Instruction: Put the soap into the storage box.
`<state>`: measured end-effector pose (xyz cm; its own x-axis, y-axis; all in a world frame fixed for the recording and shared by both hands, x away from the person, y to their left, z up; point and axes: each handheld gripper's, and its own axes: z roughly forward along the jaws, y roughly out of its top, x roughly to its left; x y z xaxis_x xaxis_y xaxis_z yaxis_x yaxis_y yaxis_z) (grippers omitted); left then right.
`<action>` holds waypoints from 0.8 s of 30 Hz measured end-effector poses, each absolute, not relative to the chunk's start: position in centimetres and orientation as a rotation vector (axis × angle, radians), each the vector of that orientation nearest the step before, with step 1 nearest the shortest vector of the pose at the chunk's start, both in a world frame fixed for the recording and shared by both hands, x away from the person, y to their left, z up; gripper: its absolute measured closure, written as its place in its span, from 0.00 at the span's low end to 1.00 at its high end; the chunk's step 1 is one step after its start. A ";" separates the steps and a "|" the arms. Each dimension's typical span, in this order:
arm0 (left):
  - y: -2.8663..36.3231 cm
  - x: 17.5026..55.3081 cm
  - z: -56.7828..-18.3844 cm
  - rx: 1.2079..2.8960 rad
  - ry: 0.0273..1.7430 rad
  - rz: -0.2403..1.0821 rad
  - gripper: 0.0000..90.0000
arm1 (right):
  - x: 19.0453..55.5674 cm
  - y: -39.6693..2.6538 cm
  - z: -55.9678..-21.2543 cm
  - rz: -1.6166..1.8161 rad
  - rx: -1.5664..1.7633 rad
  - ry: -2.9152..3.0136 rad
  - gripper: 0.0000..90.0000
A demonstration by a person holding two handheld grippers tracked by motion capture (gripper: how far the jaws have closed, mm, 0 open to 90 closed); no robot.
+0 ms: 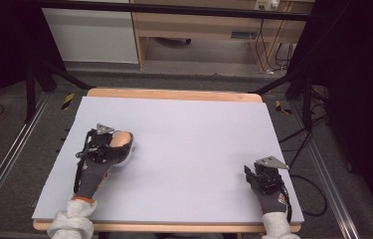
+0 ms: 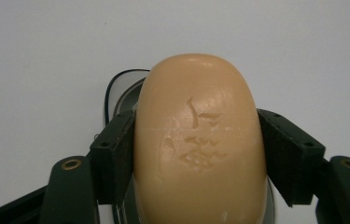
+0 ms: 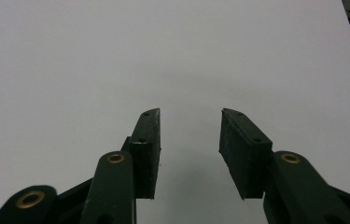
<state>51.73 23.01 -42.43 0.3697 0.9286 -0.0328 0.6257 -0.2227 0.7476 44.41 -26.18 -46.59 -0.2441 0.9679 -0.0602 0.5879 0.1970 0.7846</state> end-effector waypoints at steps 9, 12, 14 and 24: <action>23.3 51.9 -43.0 1.944 1.356 0.562 0.35 | 44.4 -26.2 -46.6 0.874 1.448 1.915 0.65; 23.3 51.9 -43.0 1.939 1.356 0.556 0.35 | 44.5 -26.2 -46.7 0.871 1.447 1.917 0.64; 23.4 51.9 -43.0 1.933 1.358 0.552 0.35 | 44.5 -26.2 -46.7 0.870 1.448 1.916 0.64; 23.4 51.9 -43.1 1.922 1.357 0.557 0.34 | 44.4 -26.1 -46.6 0.873 1.444 1.917 0.63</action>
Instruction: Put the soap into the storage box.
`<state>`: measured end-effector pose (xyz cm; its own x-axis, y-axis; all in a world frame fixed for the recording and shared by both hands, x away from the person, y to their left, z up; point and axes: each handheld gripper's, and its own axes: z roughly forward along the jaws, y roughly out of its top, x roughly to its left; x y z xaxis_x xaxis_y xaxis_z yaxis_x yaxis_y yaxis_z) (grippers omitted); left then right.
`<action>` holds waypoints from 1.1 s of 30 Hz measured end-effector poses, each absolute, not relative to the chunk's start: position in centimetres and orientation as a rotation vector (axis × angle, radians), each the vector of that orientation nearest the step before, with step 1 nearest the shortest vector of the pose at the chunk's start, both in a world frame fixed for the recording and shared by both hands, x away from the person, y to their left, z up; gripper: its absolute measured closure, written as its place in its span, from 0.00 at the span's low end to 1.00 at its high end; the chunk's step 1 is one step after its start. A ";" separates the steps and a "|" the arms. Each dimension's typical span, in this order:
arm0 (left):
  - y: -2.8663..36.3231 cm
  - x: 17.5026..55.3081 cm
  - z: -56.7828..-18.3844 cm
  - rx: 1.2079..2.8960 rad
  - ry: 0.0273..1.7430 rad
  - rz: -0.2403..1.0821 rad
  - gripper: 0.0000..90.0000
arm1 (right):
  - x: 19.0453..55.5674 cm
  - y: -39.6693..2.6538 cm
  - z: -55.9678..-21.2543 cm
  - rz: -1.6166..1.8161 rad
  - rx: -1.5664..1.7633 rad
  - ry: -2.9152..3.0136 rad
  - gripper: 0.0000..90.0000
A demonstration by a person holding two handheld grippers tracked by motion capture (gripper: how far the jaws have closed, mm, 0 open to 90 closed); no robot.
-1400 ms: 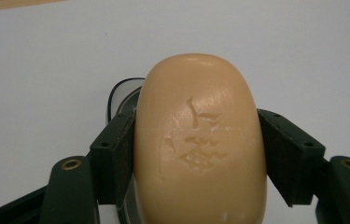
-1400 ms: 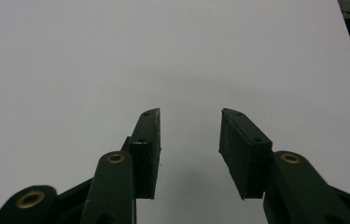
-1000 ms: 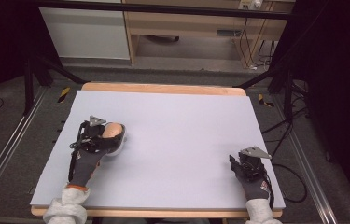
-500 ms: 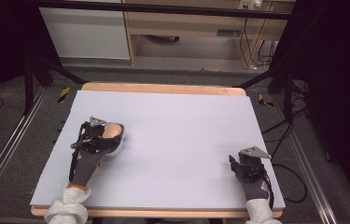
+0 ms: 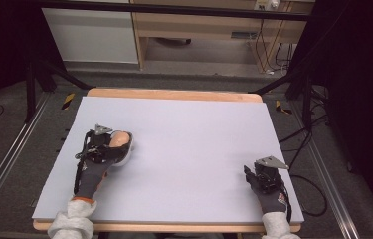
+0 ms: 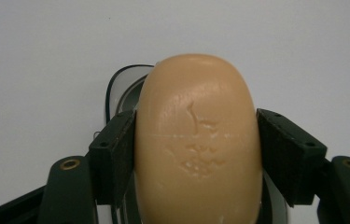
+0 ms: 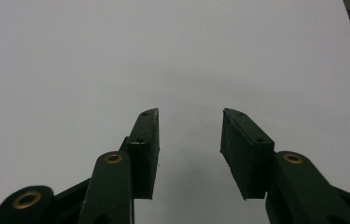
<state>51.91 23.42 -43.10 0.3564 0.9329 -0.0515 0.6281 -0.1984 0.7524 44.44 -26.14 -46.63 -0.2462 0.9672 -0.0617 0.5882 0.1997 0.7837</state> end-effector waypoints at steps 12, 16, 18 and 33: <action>23.4 51.3 -42.0 1.890 1.325 0.561 0.34 | 44.4 -26.1 -46.6 0.873 1.441 1.918 0.63; 23.7 50.8 -41.5 1.877 1.303 0.570 0.34 | 44.4 -26.1 -46.6 0.877 1.445 1.914 0.63; 23.9 50.4 -41.2 1.861 1.292 0.573 0.34 | 44.4 -26.1 -46.6 0.878 1.445 1.914 0.62; 25.4 46.7 -40.5 1.830 1.215 0.622 0.31 | 44.5 -26.2 -46.5 0.890 1.465 1.880 0.55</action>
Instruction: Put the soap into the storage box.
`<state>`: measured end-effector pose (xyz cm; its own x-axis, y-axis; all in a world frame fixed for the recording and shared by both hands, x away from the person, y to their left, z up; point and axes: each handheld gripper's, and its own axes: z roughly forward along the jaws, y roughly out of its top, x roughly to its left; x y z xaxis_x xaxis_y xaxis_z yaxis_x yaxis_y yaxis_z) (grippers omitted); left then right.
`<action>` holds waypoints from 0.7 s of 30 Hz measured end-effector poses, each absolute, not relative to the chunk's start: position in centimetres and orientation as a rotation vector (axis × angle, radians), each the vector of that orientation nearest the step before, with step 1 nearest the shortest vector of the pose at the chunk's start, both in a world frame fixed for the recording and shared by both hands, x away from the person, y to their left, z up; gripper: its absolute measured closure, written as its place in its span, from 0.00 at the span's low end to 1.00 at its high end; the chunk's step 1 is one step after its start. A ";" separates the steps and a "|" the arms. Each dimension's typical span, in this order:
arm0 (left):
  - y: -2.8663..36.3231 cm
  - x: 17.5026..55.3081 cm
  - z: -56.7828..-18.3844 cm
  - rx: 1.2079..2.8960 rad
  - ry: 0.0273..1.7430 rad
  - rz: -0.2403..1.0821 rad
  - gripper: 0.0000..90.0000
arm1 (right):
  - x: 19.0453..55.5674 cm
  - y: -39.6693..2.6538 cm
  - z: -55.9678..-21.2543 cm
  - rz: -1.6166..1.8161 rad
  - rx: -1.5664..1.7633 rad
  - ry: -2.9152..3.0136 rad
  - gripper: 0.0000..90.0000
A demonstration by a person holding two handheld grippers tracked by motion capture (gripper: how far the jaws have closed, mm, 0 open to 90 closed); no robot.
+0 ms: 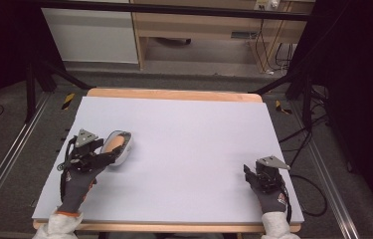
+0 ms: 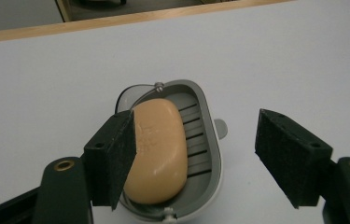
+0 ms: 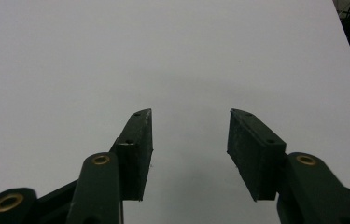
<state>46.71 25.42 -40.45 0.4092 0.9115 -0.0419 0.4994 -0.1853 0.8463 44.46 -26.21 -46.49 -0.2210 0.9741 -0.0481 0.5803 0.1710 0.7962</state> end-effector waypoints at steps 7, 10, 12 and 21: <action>26.8 44.8 -41.3 1.822 1.225 0.644 0.28 | 44.5 -26.3 -46.4 0.892 1.479 1.863 0.49; 27.3 44.4 -41.8 1.822 1.228 0.644 0.27 | 44.5 -26.3 -46.5 0.887 1.479 1.860 0.46; 27.8 44.0 -42.4 1.830 1.236 0.643 0.27 | 44.4 -26.2 -46.5 0.884 1.481 1.858 0.46; 29.9 43.5 -45.0 1.850 1.299 0.674 0.27 | 44.3 -26.2 -47.0 0.842 1.472 1.867 0.39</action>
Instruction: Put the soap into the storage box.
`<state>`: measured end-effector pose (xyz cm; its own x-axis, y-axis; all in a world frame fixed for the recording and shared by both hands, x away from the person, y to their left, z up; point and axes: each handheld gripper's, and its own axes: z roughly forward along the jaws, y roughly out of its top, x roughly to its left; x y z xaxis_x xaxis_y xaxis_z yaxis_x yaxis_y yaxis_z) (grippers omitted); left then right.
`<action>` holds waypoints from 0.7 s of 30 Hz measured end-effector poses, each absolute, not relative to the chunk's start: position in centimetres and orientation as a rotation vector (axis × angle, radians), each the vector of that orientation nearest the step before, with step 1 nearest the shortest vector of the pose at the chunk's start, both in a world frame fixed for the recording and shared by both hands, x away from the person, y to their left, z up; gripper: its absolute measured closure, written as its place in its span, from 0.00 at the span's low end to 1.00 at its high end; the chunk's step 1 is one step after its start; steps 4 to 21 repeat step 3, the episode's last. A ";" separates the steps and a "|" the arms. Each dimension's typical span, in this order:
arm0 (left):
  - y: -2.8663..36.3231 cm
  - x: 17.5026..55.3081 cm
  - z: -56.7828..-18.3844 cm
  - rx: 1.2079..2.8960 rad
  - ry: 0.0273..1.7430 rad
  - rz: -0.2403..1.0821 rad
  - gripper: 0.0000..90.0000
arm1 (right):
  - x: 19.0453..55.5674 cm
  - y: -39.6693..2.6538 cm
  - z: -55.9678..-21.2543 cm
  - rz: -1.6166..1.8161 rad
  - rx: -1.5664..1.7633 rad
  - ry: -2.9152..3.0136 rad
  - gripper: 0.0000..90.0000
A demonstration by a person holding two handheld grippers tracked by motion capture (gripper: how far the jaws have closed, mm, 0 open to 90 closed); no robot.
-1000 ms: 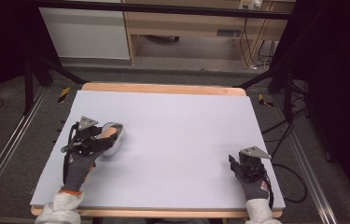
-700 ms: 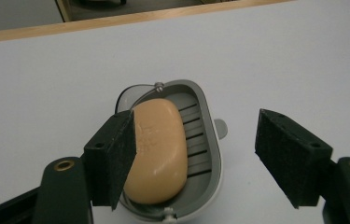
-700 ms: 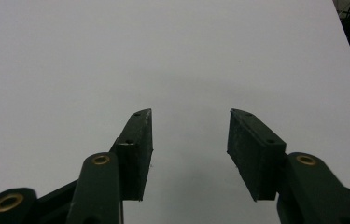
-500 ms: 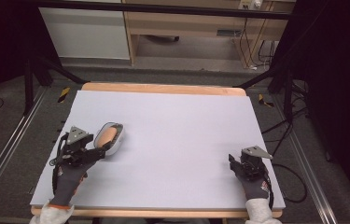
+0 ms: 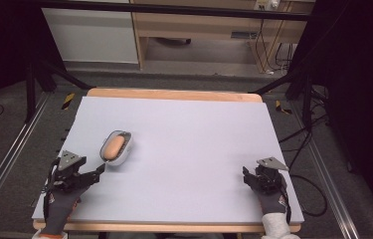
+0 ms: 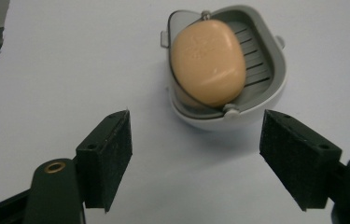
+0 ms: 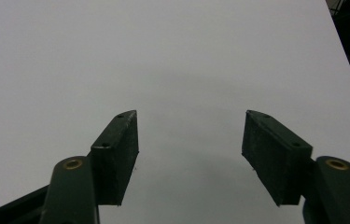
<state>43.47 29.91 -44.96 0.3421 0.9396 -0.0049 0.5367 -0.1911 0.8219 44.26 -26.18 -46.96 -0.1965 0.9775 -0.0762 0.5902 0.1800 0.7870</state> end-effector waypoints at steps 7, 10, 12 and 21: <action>30.3 43.6 -45.4 1.862 1.324 0.685 0.28 | 44.2 -26.3 -47.0 0.840 1.472 1.868 0.36; 30.3 43.6 -45.4 1.862 1.324 0.685 0.28 | 44.2 -26.3 -47.0 0.840 1.472 1.868 0.36; 30.3 43.6 -45.4 1.862 1.324 0.685 0.28 | 44.2 -26.3 -47.0 0.840 1.472 1.868 0.36; 30.3 43.6 -45.4 1.862 1.324 0.685 0.28 | 44.2 -26.3 -47.0 0.840 1.472 1.868 0.36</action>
